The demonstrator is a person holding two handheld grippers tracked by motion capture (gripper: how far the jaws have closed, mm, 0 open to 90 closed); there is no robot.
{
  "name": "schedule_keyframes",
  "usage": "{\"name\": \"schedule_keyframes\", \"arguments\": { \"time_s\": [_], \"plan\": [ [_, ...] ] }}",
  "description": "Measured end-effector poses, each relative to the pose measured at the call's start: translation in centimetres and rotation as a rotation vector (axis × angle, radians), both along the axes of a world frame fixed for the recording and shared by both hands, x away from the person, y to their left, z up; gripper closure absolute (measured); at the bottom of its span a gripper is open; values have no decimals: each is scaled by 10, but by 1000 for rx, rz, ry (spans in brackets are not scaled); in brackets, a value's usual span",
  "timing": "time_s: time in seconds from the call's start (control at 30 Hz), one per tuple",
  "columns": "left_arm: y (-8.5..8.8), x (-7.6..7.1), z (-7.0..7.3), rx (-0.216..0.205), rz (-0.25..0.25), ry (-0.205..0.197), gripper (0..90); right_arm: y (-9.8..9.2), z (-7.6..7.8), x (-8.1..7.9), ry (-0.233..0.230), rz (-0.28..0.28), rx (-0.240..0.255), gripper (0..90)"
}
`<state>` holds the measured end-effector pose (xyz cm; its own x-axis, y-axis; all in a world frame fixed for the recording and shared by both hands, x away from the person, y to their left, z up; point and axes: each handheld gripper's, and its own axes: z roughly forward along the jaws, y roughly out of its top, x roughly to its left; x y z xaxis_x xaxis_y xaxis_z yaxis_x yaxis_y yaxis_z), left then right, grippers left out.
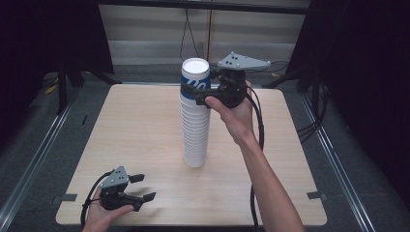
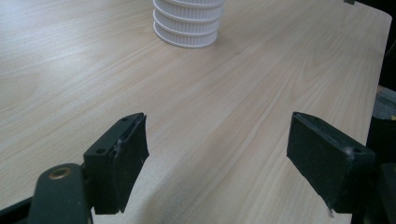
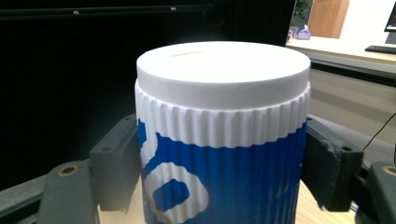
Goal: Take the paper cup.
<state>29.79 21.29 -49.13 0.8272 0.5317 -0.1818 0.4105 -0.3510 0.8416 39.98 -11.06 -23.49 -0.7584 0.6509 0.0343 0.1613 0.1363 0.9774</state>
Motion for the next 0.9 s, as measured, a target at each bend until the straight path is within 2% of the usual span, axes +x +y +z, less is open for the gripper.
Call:
{"name": "schedule_keyframes", "arguments": {
  "time_s": [0.27,0.7,0.9],
  "plan": [
    [0,0,0,1,0,2,202,1,5,0,-11,-1,1,232],
    [-2,1,-1,4,-6,7,202,0,15,1,-36,7,44,241],
    [-2,1,-2,4,-6,7,202,0,22,0,-75,-1,67,243]
  ]
}}
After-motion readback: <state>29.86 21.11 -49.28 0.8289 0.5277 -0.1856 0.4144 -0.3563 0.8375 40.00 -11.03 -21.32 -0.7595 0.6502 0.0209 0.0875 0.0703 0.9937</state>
